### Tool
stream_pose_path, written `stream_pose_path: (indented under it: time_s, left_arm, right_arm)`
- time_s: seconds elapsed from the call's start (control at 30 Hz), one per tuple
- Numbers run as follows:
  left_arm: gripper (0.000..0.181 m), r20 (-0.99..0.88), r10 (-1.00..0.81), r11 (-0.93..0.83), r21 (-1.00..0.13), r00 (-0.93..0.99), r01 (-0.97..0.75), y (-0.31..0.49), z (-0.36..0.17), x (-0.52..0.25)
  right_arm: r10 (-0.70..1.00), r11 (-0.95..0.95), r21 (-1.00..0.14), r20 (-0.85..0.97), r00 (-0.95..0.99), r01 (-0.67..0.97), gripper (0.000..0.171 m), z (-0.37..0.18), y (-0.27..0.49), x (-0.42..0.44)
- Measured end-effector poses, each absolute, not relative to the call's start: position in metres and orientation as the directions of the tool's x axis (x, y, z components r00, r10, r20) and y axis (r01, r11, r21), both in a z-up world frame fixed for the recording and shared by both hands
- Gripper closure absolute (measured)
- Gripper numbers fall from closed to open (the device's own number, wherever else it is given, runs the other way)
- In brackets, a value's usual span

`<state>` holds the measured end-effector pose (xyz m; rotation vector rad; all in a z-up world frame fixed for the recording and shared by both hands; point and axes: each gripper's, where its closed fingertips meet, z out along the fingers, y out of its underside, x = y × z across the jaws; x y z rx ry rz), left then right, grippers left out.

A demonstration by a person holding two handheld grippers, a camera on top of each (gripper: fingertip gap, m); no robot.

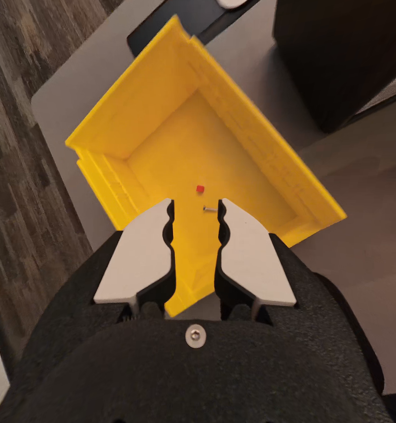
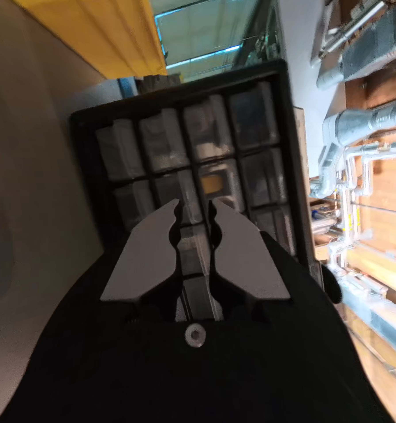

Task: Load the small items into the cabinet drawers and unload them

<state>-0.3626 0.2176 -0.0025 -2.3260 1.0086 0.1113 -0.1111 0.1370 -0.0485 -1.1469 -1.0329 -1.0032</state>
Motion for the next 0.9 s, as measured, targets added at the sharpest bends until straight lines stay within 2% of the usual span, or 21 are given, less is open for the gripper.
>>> stream_pose_path:
  time_s: [0.07,0.2,0.3,0.37,0.5,0.67,0.9]
  left_arm:
    - [0.145,-0.272,-0.624,-0.605,-0.425,0.733,-0.673,0.215,-0.017,-0.381]
    - [0.143,-0.188,-0.627,-0.694,-0.306,0.756,-0.651,0.215,-0.051,-0.394]
    - [0.143,-0.132,-0.638,-0.706,-0.292,0.759,-0.645,0.225,-0.069,-0.388]
    - [0.143,-0.128,-0.644,-0.713,-0.255,0.754,-0.653,0.230,-0.082,-0.389]
    - [0.144,-0.095,-0.696,-0.682,-0.223,0.712,-0.697,0.240,-0.108,-0.379]
    - [0.149,-0.184,-0.726,-0.639,-0.175,0.663,-0.749,0.257,-0.131,-0.386]
    - [0.151,-0.124,-0.744,-0.631,-0.194,0.656,-0.752,0.262,-0.148,-0.377]
  right_arm:
    - [-0.081,0.077,-0.176,0.980,0.182,0.981,0.149,-0.059,0.150,-0.111]
    - [-0.102,0.021,-0.235,0.966,0.236,0.972,0.148,-0.060,0.168,-0.099]
    - [-0.132,0.014,-0.196,0.972,0.196,0.981,0.150,-0.059,0.174,-0.097]
    - [-0.162,0.018,-0.201,0.966,0.201,0.979,0.160,-0.053,0.173,-0.097]
    - [-0.135,0.022,-0.226,0.964,0.227,0.974,0.161,-0.053,0.172,-0.096]
    - [-0.124,0.018,-0.215,0.968,0.216,0.976,0.161,-0.053,0.160,-0.100]
    - [-0.104,0.027,-0.216,0.971,0.217,0.976,0.161,-0.052,0.135,-0.105]
